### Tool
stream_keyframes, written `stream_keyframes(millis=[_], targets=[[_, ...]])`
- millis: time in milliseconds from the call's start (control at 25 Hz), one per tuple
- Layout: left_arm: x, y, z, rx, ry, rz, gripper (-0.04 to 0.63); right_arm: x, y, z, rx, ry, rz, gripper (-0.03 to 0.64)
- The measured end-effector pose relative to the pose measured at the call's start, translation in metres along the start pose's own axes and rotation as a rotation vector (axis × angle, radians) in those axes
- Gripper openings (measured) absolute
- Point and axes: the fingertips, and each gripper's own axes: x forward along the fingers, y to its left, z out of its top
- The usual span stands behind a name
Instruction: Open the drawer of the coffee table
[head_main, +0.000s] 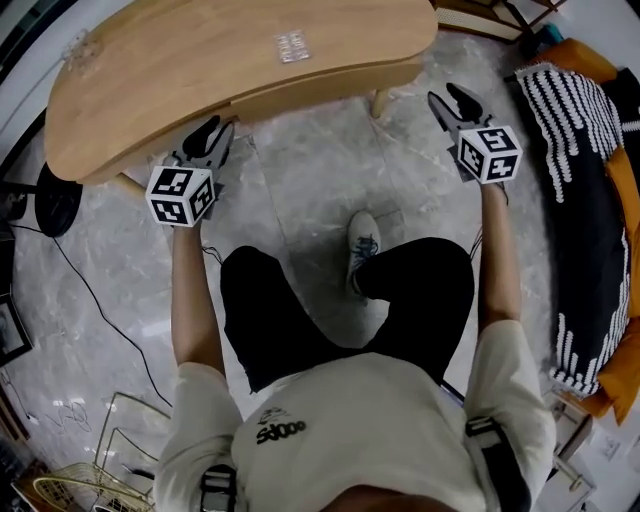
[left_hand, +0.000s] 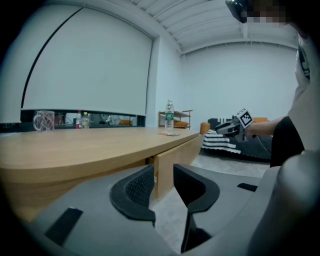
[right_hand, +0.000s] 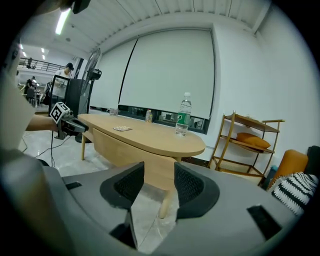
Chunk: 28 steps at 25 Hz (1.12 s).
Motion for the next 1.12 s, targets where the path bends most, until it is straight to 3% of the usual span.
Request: stream_keyframes(millis=[160, 360, 920, 1120], targets=[[0.011, -0.008, -0.013, 0.004, 0.037, -0.021, 0.187, 0.023, -0.001, -0.013, 0.002, 0.007, 0.071, 0.202], [0.029, -0.007, -0.017, -0.003, 0.051, -0.024, 0.221, 0.051, -0.011, -0.027, 0.036, -0.004, 0.114, 0.256], [0.055, 0.002, -0.018, -0.015, 0.030, -0.022, 0.222, 0.107, -0.023, -0.043, 0.058, 0.004, 0.145, 0.265], [0.059, 0.001, -0.017, 0.013, 0.017, -0.018, 0.164, 0.111, -0.020, -0.039, 0.076, -0.017, 0.150, 0.265]])
